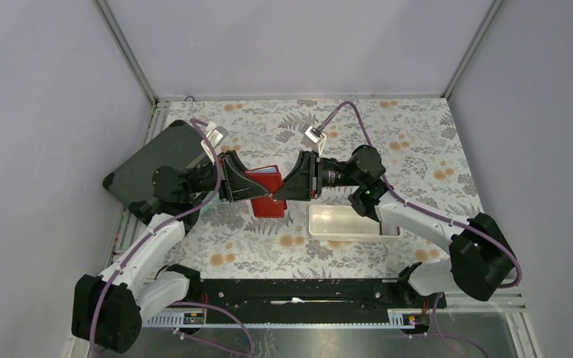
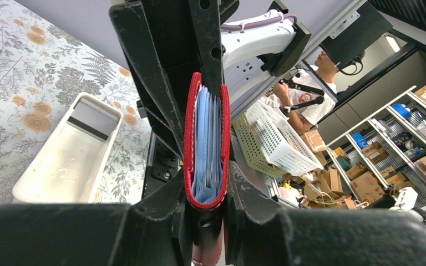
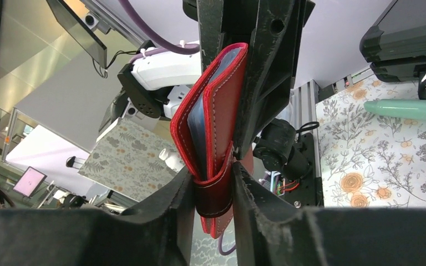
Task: Put the credit cards into the card holder
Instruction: Close the card holder at the center of the board.
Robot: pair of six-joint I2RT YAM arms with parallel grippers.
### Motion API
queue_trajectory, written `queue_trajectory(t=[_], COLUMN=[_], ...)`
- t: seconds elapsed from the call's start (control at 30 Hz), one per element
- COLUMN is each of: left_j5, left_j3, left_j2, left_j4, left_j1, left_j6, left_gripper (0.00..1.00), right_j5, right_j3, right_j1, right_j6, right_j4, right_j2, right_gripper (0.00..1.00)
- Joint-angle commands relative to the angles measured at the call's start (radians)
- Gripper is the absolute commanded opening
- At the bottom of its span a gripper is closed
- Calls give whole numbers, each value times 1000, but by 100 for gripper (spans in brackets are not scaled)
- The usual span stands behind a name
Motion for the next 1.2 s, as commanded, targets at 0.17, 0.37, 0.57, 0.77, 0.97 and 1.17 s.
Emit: queue_trajectory(t=[0.17,0.37,0.57,0.77,0.97,1.17], left_j5=[-63,-146,-183,-166,-169,-171], left_j3=[29,83,85,64,38,33], left_j2=[-65,-142,-162,-159,-156,-152], left_j4=[-172,-538,-578,-494,-420,-410], left_j1=[13,42,61,70,70,70], left_j6=[177,420,447,391,345,335], left_gripper=[42,72,63,29,0,0], right_j5=[21,28,30,38,94,119], right_j3=[38,37,37,33,28,22], right_j1=[16,16,17,17,17,28], right_j6=[36,29,8,1,-6,-4], right_j4=[97,83,48,35,30,59], right_j2=[21,21,8,1,-8,-9], right_gripper=[8,0,0,0,12,27])
